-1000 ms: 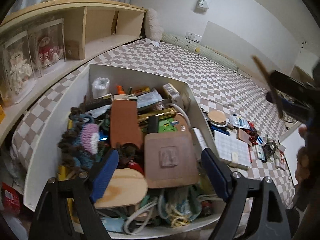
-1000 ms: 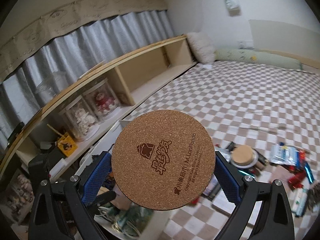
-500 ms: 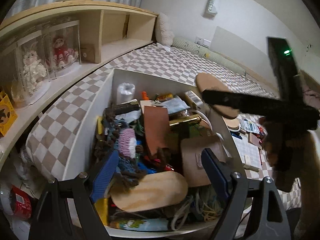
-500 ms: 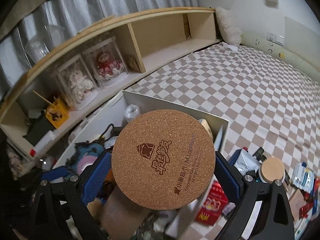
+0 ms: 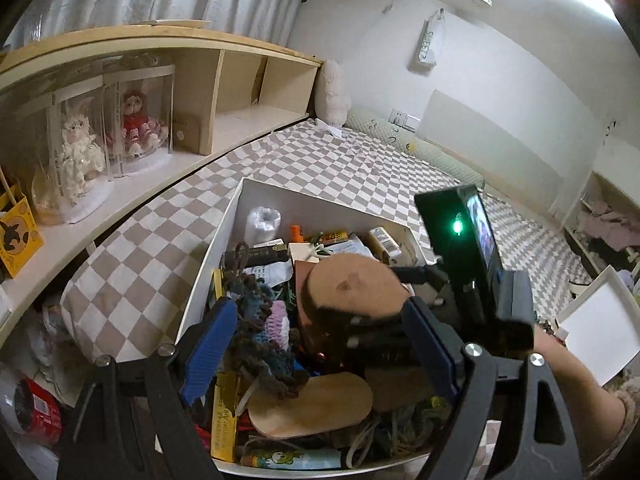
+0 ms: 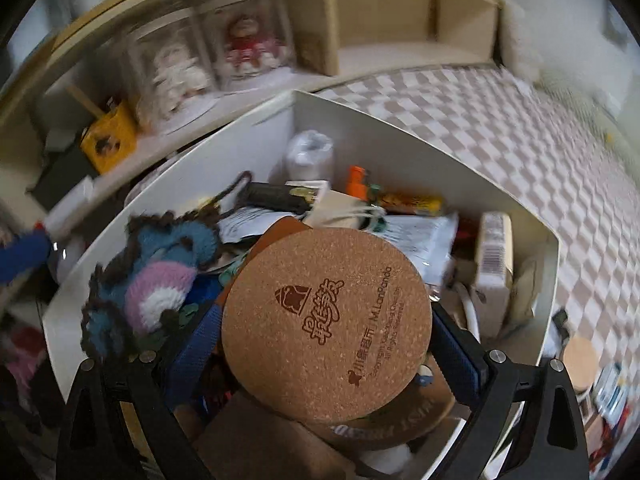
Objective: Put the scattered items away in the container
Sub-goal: 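Open the left gripper to drop the hook pad while the right lowers the coaster, then open the right gripper to release the cork coaster into the box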
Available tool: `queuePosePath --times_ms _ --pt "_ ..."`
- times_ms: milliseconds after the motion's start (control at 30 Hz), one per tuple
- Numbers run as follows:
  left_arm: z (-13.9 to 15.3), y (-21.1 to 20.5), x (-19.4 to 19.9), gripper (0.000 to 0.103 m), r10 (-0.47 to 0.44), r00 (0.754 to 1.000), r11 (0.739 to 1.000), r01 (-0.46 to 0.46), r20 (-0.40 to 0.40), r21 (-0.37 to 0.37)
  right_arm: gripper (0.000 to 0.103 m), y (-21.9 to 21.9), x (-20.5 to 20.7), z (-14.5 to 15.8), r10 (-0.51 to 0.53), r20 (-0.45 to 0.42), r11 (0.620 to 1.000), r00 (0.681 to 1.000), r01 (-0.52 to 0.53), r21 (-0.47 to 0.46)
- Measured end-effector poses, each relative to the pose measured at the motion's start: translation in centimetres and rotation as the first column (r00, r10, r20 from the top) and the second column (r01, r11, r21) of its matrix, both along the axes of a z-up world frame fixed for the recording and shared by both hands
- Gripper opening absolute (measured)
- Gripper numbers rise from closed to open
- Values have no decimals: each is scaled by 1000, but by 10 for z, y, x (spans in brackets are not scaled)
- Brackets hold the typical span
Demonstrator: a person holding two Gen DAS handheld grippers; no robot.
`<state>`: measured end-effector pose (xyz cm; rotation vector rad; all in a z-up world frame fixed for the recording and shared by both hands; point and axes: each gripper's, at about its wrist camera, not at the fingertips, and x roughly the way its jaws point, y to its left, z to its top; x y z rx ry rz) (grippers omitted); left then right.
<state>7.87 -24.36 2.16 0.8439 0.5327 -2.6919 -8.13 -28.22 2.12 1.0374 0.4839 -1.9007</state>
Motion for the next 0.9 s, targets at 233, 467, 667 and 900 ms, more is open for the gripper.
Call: queuePosePath --times_ms 233,467,667,900 --pt "-5 -2 2 85 7 1000 1000 -7 16 2 99 0 24 -2 112 30 994 993 -112 -7" --pt "-3 -2 5 85 12 1000 1000 -12 15 -2 103 25 13 17 25 -2 995 1000 -25 -101" --pt "-2 2 5 85 6 1000 1000 -6 17 0 103 49 6 31 -32 5 987 999 33 -156" --pt "3 11 6 85 31 999 999 -31 19 -35 103 77 10 51 -81 -11 972 997 77 -223"
